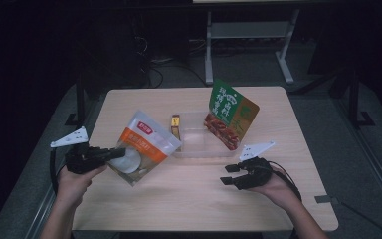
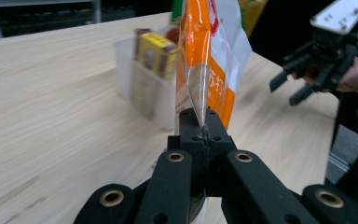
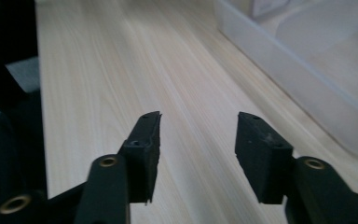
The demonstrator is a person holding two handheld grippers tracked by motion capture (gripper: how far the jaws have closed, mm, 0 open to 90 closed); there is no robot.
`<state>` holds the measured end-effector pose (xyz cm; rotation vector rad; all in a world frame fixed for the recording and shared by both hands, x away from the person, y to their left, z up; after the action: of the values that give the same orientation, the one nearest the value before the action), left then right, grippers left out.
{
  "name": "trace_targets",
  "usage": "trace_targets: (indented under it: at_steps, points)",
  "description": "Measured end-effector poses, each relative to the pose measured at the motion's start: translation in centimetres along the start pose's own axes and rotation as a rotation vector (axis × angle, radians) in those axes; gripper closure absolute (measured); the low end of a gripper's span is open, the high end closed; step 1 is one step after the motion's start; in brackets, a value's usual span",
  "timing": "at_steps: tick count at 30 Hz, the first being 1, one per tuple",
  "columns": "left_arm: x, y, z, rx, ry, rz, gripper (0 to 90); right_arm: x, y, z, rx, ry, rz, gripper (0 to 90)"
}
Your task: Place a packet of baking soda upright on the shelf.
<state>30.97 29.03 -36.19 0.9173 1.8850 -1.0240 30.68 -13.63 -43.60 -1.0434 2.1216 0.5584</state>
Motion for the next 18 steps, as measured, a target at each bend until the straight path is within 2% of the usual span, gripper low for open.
trace_targets:
  at_steps: [3, 9, 10, 18]
  points:
    - [-0.2, -0.7, 1.4, 0.036, 0.023, 0.021, 89.8, -0.4, 0.0, -0.7, -0.020, -0.032, -0.011, 54.2]
    - [-0.2, -1.9, 3.8, 0.107, 0.056, 0.032, 89.8, -1.1, 0.0, -1.5, -0.045, -0.102, -0.012, 52.3]
    - [-0.2, -2.1, 4.2, 0.118, 0.060, 0.030, 89.7, -1.3, 0.1, -1.7, -0.060, -0.113, 0.004, 51.7]
    - [-0.1, -3.6, 6.5, 0.183, 0.058, 0.048, 89.8, -2.3, 0.7, -2.1, -0.103, -0.181, 0.017, 46.2]
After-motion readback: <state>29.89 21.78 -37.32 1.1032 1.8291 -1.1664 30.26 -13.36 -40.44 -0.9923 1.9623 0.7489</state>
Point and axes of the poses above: each handheld gripper's, and its own axes: z roughly forward along the jaws, x roughly out of its underside, y roughly to its left, the point moved 3 cm from there along z, roughly forward along the jaws, and after that the axes turned 11 degrees about x, right-handed, at the moved point
